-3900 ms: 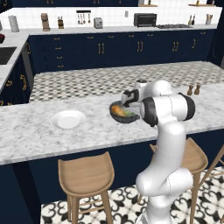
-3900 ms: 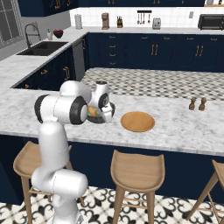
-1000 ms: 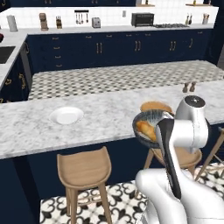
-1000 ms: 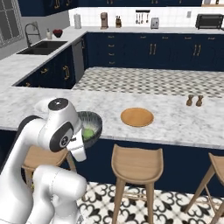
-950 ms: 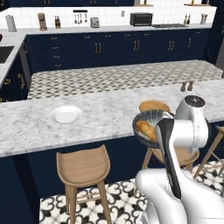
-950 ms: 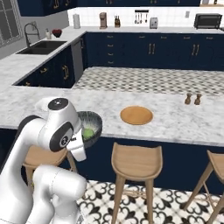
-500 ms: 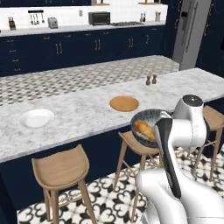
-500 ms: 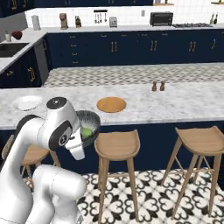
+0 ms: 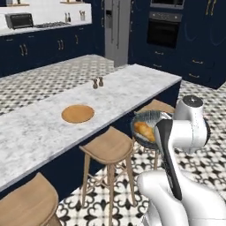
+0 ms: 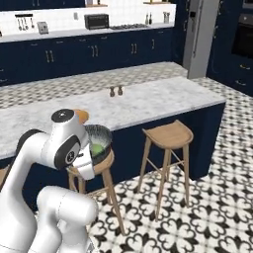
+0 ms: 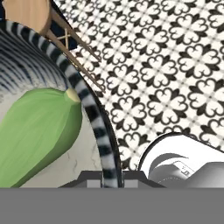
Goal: Pick the chicken drumstick and corn from their plates and place them in the bowl. Then put the bowl in the fridge.
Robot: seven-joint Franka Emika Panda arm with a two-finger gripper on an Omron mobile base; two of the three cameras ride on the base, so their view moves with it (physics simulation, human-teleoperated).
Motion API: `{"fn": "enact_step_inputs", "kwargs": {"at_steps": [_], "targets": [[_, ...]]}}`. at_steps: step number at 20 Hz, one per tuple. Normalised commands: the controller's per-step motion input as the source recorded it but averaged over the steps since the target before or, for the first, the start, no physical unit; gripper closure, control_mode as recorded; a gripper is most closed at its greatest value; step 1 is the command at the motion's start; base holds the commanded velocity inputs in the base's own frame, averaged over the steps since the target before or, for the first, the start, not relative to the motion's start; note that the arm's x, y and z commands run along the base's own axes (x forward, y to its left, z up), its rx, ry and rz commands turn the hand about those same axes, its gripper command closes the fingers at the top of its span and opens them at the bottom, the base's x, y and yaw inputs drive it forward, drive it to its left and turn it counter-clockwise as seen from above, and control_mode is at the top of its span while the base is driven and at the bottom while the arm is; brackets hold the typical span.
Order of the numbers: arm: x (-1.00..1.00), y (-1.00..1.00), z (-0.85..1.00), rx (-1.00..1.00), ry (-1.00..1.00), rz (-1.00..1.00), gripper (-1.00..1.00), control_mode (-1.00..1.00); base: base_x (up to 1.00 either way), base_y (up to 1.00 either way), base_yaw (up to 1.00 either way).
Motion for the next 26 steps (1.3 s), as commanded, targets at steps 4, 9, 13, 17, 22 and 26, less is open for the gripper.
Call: {"fn": "enact_step_inputs", "kwargs": {"at_steps": [4,9,13,17,22,26], "targets": [[0.0,0.0,0.0,0.0,0.0,0.0,1.0,1.0,0.7,-0.04,-0.59],[0.0,0.0,0.0,0.0,0.0,0.0,1.0,1.0,0.88,-0.17,-0.36],[0.0,0.0,0.0,0.0,0.0,0.0,1.0,1.0,1.0,-0.41,-0.07],[0.0,0.0,0.0,0.0,0.0,0.0,1.0,1.0,1.0,-0.38,-0.05],[0.0,0.0,0.0,0.0,0.0,0.0,1.0,1.0,1.0,-0.65,0.0],[0.0,0.0,0.0,0.0,0.0,0.0,1.0,1.0,1.0,-0.72,0.0]]}}
